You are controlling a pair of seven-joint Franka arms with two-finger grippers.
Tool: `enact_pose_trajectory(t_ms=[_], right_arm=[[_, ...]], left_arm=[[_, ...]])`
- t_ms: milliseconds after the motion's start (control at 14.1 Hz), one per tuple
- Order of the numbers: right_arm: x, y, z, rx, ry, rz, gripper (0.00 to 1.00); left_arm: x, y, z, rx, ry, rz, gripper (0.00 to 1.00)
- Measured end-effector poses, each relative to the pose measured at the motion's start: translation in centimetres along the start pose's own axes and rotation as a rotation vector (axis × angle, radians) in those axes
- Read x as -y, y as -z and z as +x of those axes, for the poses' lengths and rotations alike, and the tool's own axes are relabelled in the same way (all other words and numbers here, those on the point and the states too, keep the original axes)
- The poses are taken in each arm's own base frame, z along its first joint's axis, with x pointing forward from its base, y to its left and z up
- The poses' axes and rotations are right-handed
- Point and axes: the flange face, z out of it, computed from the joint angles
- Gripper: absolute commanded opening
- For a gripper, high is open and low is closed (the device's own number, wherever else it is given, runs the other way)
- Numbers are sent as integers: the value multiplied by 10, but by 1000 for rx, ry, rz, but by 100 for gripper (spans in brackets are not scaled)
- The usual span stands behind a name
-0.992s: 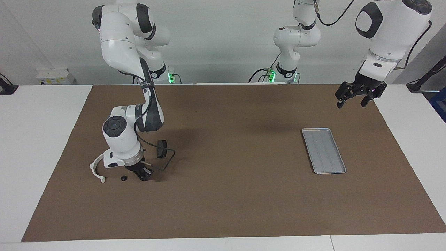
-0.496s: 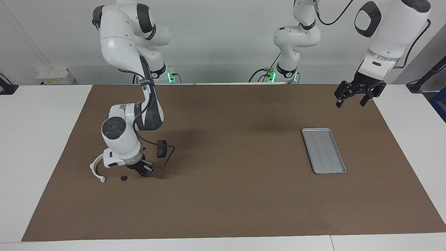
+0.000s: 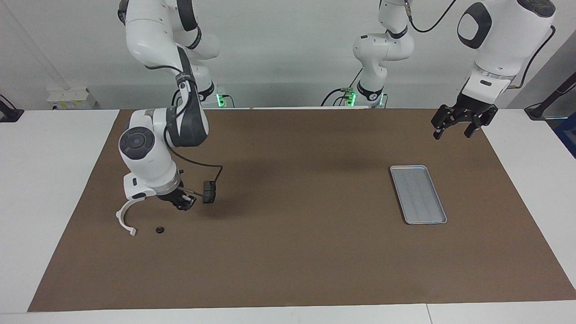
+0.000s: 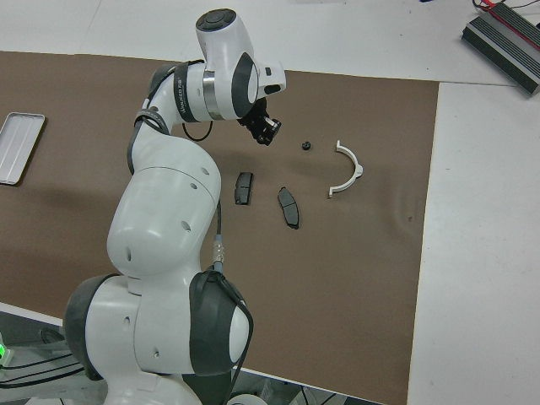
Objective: Pick bearing gear from pile to tray
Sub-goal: 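Carry the bearing with the right gripper toward the table center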
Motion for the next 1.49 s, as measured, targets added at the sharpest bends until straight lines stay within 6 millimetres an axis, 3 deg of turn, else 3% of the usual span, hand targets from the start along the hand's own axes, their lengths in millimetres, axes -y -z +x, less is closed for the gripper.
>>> enact_pose_trajectory(t_ms=[354, 496, 709, 921, 1134, 1276, 1488], right_arm=[[31, 103, -90, 0, 106, -19, 0], [50, 130, -129, -8, 106, -16, 0], [99, 155, -200, -21, 54, 7, 0], [145, 159, -263, -7, 8, 36, 0], [176, 159, -307, 26, -68, 116, 0], [191, 144, -331, 42, -115, 156, 0], [214, 101, -372, 49, -132, 150, 0]], left_arm=[[1, 0, 0, -4, 22, 0, 100], [3, 1, 1, -12, 29, 0, 100], [11, 2, 2, -23, 45, 1, 100], [14, 0, 2, -20, 50, 2, 100], [14, -3, 2, -22, 50, 2, 100], [13, -2, 2, -26, 49, 2, 100], [12, -2, 2, -26, 47, 1, 100]])
